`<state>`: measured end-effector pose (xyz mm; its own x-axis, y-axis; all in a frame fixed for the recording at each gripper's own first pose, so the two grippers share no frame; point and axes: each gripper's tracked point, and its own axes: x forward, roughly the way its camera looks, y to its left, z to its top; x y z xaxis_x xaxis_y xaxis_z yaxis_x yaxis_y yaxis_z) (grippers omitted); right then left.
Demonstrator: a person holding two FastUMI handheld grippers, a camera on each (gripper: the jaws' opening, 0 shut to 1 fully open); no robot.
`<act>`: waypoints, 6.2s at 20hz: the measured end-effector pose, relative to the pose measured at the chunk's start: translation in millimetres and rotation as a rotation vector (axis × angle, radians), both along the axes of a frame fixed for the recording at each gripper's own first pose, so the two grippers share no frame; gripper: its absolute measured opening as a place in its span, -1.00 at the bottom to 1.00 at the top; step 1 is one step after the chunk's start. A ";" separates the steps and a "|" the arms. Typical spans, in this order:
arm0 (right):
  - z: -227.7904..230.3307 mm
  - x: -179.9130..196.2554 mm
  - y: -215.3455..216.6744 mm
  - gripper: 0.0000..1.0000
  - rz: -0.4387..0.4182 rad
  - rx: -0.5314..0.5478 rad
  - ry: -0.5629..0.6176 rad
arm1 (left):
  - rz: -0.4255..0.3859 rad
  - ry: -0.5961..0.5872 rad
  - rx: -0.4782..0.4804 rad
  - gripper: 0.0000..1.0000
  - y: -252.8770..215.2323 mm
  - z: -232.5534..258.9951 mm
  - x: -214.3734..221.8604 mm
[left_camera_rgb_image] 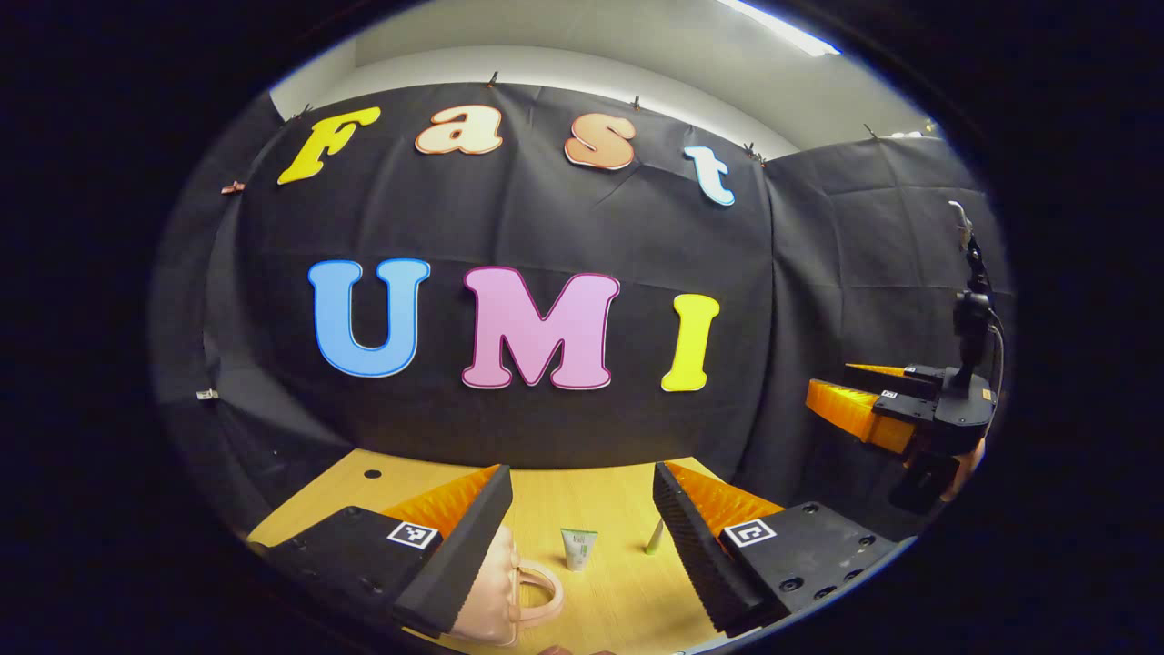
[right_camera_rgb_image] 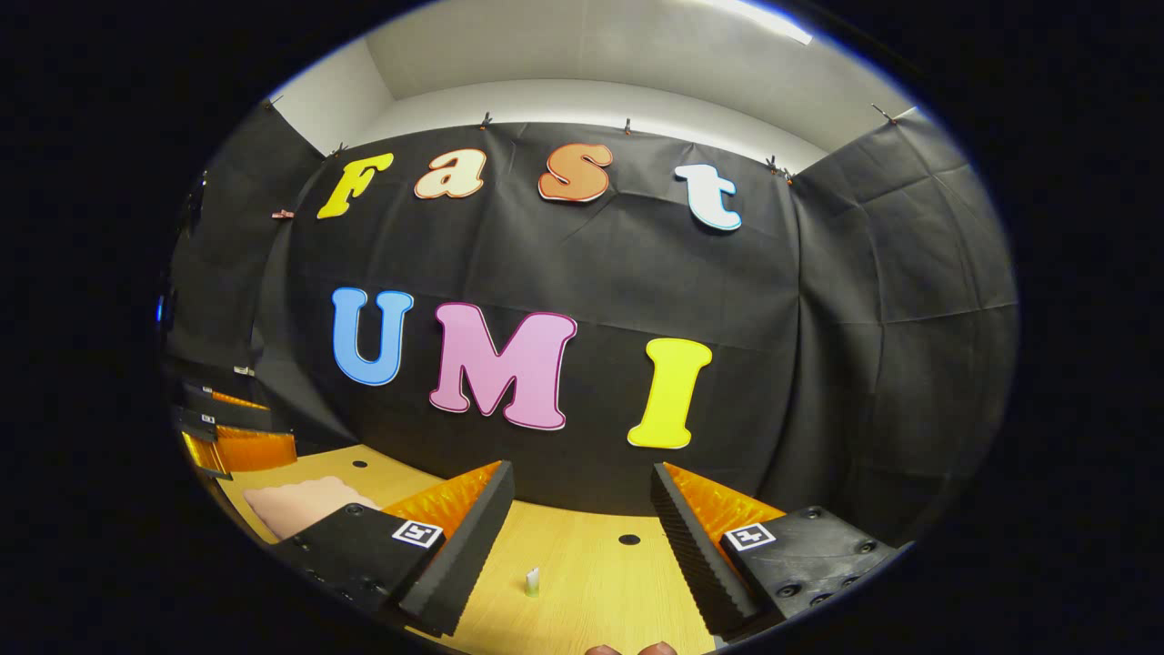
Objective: First open the suitcase, pack the skin care products into it, and then close the suitcase.
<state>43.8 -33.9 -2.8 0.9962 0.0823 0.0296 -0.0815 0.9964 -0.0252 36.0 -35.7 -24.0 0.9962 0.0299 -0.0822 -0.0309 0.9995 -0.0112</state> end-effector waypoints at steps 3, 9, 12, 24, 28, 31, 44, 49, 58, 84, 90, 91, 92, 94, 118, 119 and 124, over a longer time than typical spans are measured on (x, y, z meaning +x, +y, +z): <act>-2.2 1.4 -2.3 0.92 0.000 -0.011 -0.001 | -0.008 0.045 0.009 0.96 0.7 -15.3 7.8; -11.5 -9.0 -21.5 0.92 -0.050 -0.004 0.021 | -0.141 0.327 -0.018 0.96 -18.2 -86.1 30.6; -19.2 -20.0 -37.5 0.92 -0.093 -0.011 0.036 | -0.154 0.546 -0.011 0.97 -3.5 -140.9 47.4; -40.0 -75.9 -100.4 0.92 -0.280 -0.003 0.127 | 0.001 1.118 -0.026 0.95 32.3 -308.9 77.3; -46.8 -88.2 -112.9 0.92 -0.322 0.006 0.152 | 0.035 1.154 -0.041 0.89 37.8 -333.3 90.2; -50.6 -92.5 -119.2 0.92 -0.338 0.016 0.169 | -0.011 1.178 -0.042 0.77 31.3 -342.2 93.4; -59.1 -53.5 -104.4 0.92 -0.207 0.039 0.159 | -0.015 1.064 -0.155 -0.75 66.5 -223.3 94.2; -60.7 -25.9 -88.5 0.92 -0.107 0.038 0.141 | 0.077 0.929 -0.170 -0.75 146.7 -123.8 86.3; -75.3 12.7 -34.7 0.92 -0.074 0.020 0.178 | 0.458 0.756 0.068 -0.76 403.7 -62.5 74.4; -155.1 61.2 131.8 0.93 -0.250 -0.001 0.367 | 0.346 0.341 -0.043 0.77 477.9 -170.0 69.8; -166.1 78.0 129.8 0.93 -0.147 0.021 0.328 | 0.099 0.280 -0.184 0.81 266.5 -136.8 89.8; -167.0 80.8 129.5 0.92 -0.130 0.028 0.319 | 0.063 0.299 -0.187 0.82 234.1 -143.6 97.7; -169.0 83.2 129.1 0.94 -0.109 0.032 0.320 | 0.026 0.321 -0.192 0.82 201.9 -151.1 104.7; -172.3 84.4 127.9 0.94 -0.057 0.027 0.320 | -0.049 0.363 -0.169 0.82 146.2 -166.6 117.4; -332.1 81.3 64.7 0.98 0.221 0.065 0.654 | -0.064 0.806 -0.048 0.17 19.3 -392.9 251.0; -341.7 93.0 67.7 0.98 0.227 0.063 0.661 | -0.061 0.821 -0.036 0.00 21.3 -392.3 246.1; -413.1 119.9 75.8 0.99 0.210 0.033 0.786 | -0.088 0.762 -0.037 -0.08 25.6 -333.3 212.7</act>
